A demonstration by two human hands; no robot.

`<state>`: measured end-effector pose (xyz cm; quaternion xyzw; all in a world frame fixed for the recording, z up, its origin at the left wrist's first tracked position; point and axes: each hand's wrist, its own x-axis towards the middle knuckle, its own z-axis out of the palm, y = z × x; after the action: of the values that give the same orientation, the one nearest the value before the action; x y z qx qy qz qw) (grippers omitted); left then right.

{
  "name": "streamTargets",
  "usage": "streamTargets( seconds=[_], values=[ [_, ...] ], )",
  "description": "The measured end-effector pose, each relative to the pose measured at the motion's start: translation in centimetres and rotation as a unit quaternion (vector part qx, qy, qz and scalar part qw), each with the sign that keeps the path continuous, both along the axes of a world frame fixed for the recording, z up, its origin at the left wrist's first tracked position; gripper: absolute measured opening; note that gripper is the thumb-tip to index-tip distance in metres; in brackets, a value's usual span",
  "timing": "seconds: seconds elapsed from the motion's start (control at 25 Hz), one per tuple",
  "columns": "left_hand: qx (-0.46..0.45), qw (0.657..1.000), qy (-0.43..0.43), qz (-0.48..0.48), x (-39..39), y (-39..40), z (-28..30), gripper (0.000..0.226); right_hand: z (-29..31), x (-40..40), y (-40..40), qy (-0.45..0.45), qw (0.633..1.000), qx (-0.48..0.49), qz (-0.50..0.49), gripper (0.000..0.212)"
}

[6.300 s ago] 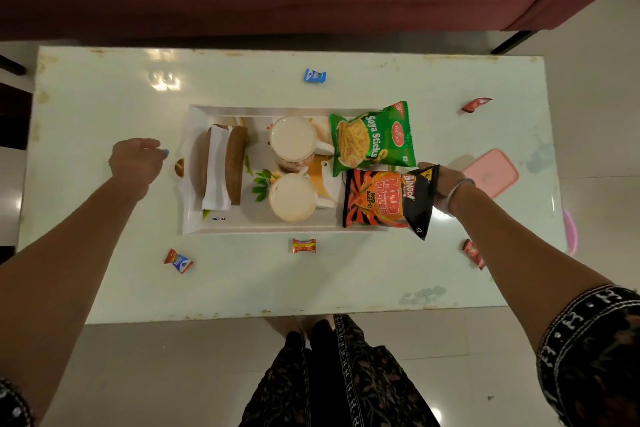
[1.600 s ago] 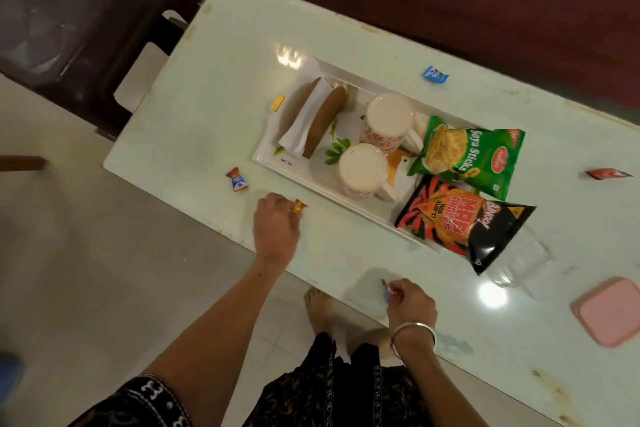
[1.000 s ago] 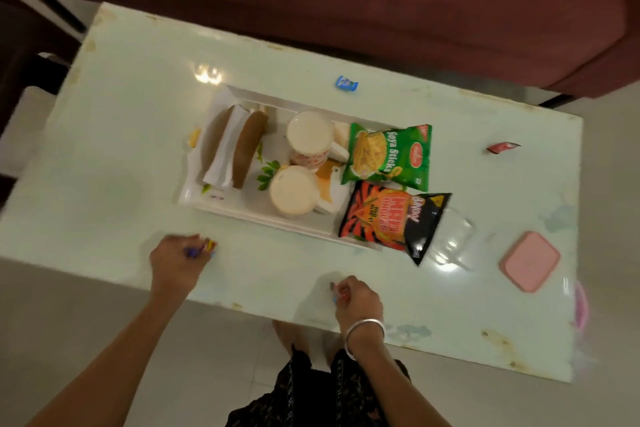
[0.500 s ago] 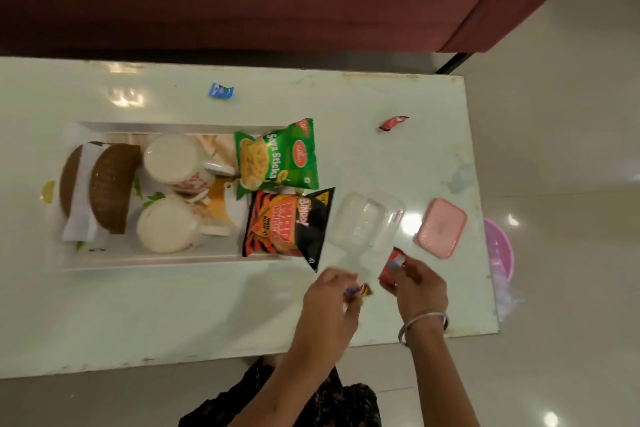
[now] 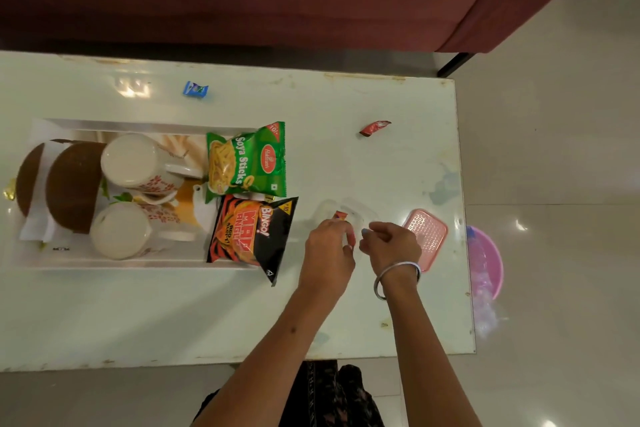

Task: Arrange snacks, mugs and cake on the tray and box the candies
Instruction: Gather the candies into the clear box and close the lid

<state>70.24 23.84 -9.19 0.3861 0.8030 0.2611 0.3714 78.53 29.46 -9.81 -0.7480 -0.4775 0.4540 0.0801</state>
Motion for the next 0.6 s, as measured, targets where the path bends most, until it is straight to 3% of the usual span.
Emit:
streamTargets(
  seconds=[0.2, 0.44, 0.52, 0.6],
  values=[
    [0.014, 1.0, 0.009, 0.025, 0.5, -0.2, 0.2, 0.022, -1.0, -1.8, 4.8, -0.021, 0.989, 0.136, 0.049, 0.022],
    [0.057, 0.997, 0.023, 0.054, 0.6, -1.6, -0.1, 0.013, -5.0, -5.6, 13.4, -0.096, 0.931, 0.114, 0.333, 0.078],
    [0.067, 0.994, 0.04, 0.071, 0.6, -2.0, -0.3, 0.015, -6.1, -5.7, 14.6, -0.14, 0.894, 0.12, 0.408, 0.075],
    [0.062, 0.993, 0.066, 0.081, 0.6, -2.2, -0.6, 0.02, -6.7, -5.4, 14.9, -0.167, 0.87, 0.136, 0.445, 0.057]
  ],
)
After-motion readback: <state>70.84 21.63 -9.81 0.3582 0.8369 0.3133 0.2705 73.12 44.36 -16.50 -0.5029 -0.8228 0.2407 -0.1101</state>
